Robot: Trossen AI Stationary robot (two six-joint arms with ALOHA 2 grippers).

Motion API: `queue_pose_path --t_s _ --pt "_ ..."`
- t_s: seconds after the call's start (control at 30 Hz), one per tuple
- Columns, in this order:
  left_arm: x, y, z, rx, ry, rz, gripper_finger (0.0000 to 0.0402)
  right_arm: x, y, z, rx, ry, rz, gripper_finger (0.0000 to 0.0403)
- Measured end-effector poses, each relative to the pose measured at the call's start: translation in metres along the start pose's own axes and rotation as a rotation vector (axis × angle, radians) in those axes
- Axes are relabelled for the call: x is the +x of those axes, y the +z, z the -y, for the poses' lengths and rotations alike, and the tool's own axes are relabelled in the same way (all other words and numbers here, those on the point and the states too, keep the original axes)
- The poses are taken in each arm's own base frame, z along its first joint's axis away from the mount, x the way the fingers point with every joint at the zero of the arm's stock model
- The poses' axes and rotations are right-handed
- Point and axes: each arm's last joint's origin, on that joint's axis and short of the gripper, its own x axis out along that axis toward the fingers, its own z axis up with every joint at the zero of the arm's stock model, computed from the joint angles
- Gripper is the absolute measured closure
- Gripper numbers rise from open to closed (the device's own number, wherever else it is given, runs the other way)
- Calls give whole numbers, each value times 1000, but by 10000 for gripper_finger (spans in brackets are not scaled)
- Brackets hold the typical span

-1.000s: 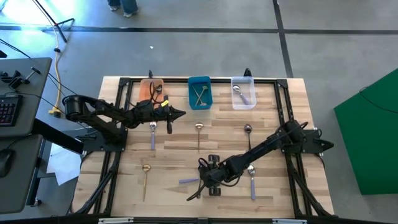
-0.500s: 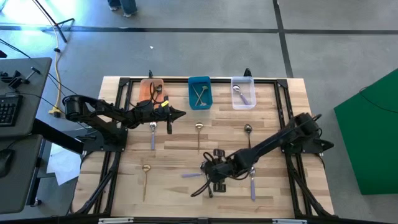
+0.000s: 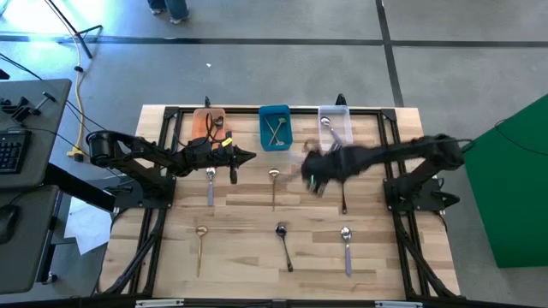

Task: Sort silverware by color (type)
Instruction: Put the middle purple spoon into the transparent bin

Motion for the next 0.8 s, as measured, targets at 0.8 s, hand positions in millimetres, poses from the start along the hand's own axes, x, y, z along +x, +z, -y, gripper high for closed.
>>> queue_pose_path --t_s 0.8 --pt "-1 1 -10 16 73 14 401 97 34 214 643 -56 -277 261"
